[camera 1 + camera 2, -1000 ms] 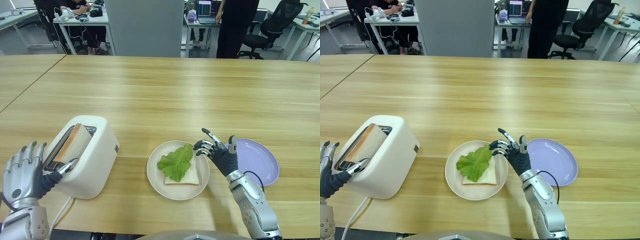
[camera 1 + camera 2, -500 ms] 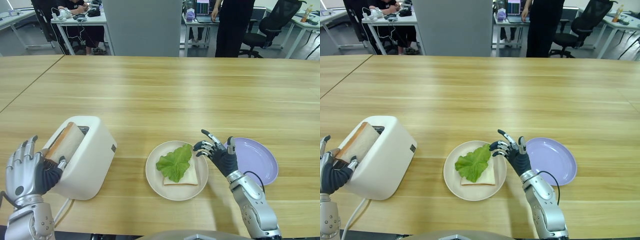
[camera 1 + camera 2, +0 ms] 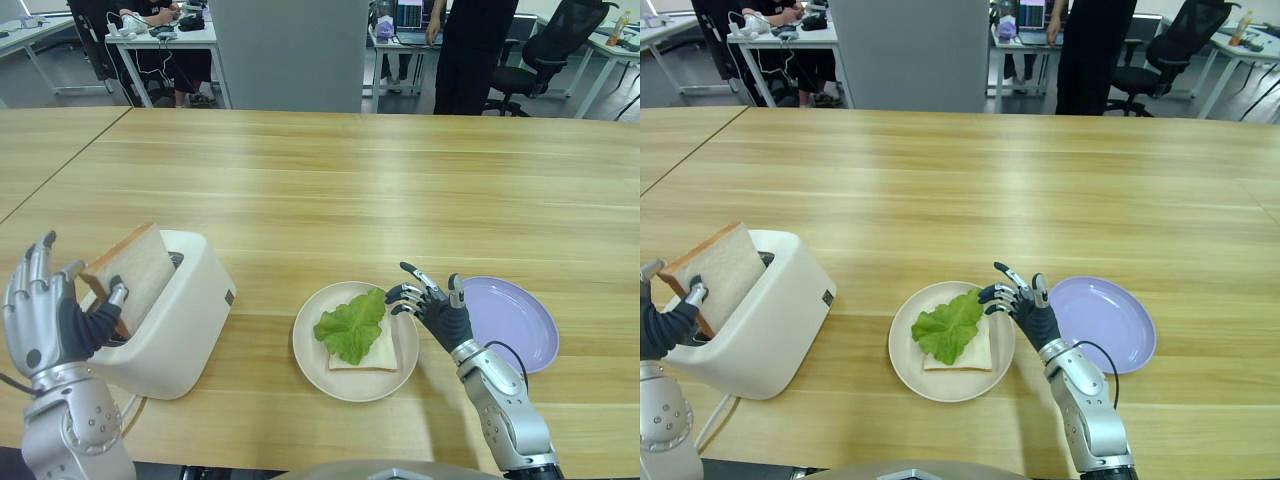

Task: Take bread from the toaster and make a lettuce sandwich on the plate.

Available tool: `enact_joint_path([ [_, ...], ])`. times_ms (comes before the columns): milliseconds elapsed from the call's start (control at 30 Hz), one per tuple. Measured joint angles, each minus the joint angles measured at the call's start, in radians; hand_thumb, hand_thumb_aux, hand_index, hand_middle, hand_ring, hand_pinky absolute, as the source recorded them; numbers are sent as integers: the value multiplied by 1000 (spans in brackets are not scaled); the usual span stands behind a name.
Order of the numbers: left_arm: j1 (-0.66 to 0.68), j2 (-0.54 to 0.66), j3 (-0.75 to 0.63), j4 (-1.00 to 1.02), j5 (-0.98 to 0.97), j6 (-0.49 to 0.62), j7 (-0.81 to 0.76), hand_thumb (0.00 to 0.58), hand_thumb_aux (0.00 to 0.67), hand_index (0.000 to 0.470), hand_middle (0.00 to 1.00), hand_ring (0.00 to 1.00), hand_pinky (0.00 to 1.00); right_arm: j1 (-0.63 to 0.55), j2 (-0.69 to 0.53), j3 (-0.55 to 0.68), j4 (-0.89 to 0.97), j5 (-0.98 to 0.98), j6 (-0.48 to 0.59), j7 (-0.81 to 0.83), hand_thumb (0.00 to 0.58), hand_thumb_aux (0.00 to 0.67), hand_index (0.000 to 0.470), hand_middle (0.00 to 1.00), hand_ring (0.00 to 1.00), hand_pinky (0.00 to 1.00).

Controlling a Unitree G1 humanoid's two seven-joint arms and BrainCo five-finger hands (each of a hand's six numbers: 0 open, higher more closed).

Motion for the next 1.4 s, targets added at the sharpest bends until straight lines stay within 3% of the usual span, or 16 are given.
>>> enact_joint_path([
  [500,-247,-34,62,76,-309,-31,122,580,670,460,1000,1000,1000,-72,12,-35,70,-9,-6,1,0,0,0,412,412,412],
  [767,-341,-101,-91,69,-617,7,-55,580,670,460,1000,1000,1000,-119,11,-55,74,-39,-37,-1,0,0,0,408,408,408],
  [967,-347,-189,-180,207,-802,37,-138,580,670,460,1000,1000,1000,-155,0,-61,73,-67,-62,-1,0,0,0,408,408,408],
  [1400,-348,-217,-373,449,-935,20,-296,580,670,460,1000,1000,1000,-158,-149,-77,-13,-297,-250,-40,0,0,0,388,388,388],
])
